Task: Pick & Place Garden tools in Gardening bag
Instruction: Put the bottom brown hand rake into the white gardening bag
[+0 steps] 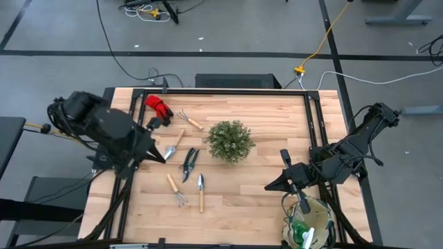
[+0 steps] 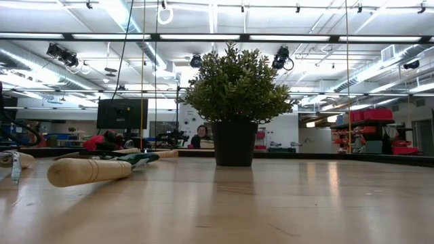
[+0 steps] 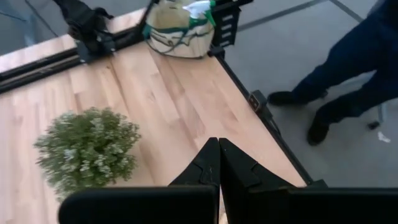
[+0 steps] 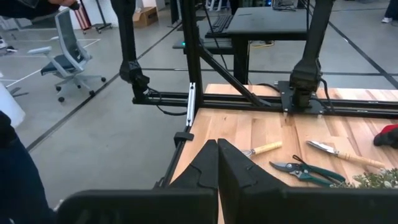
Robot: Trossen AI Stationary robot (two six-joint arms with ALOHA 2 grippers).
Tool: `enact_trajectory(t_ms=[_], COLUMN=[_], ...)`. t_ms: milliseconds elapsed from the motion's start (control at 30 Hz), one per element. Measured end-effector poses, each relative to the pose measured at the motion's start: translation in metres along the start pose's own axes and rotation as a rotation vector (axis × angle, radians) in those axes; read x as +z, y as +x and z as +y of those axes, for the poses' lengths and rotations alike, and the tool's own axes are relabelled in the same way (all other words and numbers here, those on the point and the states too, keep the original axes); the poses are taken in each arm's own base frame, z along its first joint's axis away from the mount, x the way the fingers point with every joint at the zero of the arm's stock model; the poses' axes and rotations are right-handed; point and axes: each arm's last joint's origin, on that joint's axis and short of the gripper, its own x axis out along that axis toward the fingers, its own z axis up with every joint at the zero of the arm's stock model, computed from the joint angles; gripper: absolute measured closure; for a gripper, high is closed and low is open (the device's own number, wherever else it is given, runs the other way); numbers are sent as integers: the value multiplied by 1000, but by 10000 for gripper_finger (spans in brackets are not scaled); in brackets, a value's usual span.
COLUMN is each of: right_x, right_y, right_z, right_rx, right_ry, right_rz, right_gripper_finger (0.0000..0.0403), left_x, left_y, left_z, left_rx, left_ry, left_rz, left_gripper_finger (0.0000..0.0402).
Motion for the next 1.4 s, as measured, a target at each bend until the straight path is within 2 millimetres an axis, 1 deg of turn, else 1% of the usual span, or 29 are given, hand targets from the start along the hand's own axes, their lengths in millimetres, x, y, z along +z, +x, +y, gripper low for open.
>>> enact_trajectory(t_ms=[100, 167, 233, 300, 467, 533, 667, 800, 967, 1200, 1267, 1400], right_x=[0, 0, 0, 0, 0, 1, 1, 2, 3, 3, 3, 3], right_y=[0, 0, 0, 0, 0, 1, 2, 3, 5, 5, 5, 5], right_z=[0, 0, 0, -1, -2, -3, -6, -10, -13, -15, -15, -15], right_rx=[-1, -1, -9, -19, -31, -35, -49, -63, -54, -61, -62, -62], right_ry=[0, 0, 0, 0, 1, 3, 8, -3, -46, -63, -64, -60], right_rz=[0, 0, -2, -4, -6, -7, -8, -9, -4, -3, -1, 1], right_gripper_finger=[403, 403, 403, 403, 403, 403, 403, 403, 403, 403, 403, 403], left_x=[-4, -12, -21, -35, -67, -79, -100, -118, -139, -170, -177, -186], left_y=[-3, 2, 10, 15, 9, 10, 19, 37, 66, 107, 115, 121], left_z=[0, 0, 1, 2, 5, 5, 5, 4, 4, 1, 0, -1], left_rx=[7, 8, 6, 10, 45, 53, 58, 56, 53, -44, -48, -81], left_ry=[4, -2, -10, -25, -76, -87, -106, -120, -145, -204, -205, -172], left_rz=[-15, -11, -44, -49, -140, -160, -172, -153, -113, -73, -66, -38], left_gripper_finger=[400, 400, 400, 400, 400, 400, 400, 400, 400, 400, 400, 400])
